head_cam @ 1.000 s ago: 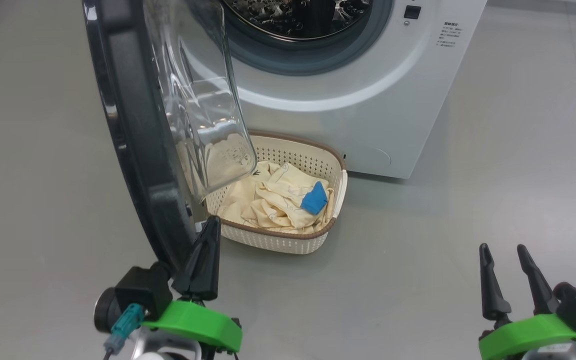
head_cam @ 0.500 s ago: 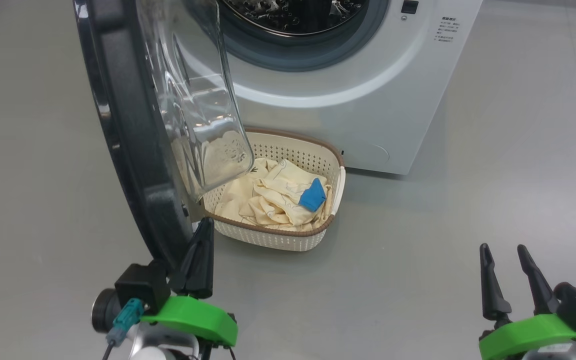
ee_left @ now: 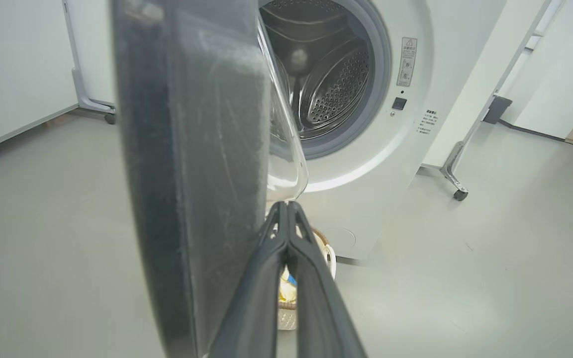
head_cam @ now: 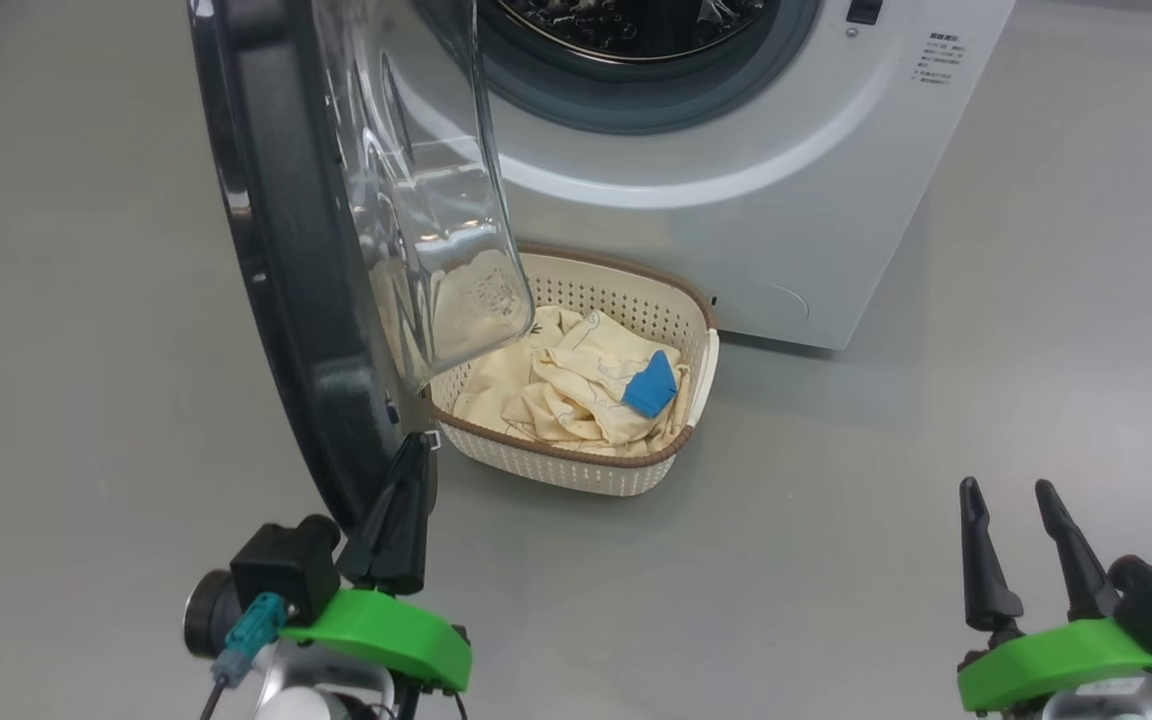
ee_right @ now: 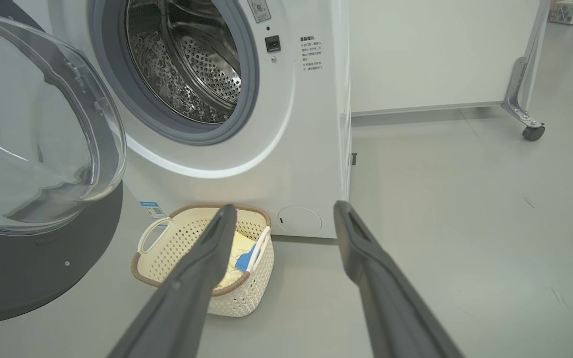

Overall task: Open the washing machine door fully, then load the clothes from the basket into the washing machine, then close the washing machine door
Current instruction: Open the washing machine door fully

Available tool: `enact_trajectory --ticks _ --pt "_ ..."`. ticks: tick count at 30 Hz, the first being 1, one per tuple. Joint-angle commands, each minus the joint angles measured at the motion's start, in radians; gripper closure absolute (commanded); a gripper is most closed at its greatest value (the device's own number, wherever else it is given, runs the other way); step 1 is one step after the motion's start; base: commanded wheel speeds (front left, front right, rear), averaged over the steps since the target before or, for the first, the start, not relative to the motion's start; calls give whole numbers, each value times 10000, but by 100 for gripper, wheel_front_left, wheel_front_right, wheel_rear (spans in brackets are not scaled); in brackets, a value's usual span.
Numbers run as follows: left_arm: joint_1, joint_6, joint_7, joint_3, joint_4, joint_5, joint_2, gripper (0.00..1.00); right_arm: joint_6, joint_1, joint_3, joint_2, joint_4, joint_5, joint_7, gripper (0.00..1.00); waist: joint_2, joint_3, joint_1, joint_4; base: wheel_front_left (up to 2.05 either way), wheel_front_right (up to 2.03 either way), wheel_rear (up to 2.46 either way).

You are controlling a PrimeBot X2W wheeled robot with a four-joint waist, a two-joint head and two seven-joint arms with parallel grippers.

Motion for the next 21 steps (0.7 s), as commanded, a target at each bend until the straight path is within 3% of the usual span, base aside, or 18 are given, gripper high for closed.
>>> enact_trajectory --ticks 1,21 --pt "-507 86 -117 468 -196 -83 117 100 44 -448 196 -111 -308 5 -95 0 0 2 0 60 0 0 0" --pt "-545 465 -180 866 55 -211 426 100 44 -439 235 -110 -279 21 -95 0 0 -20 0 649 0 0 0"
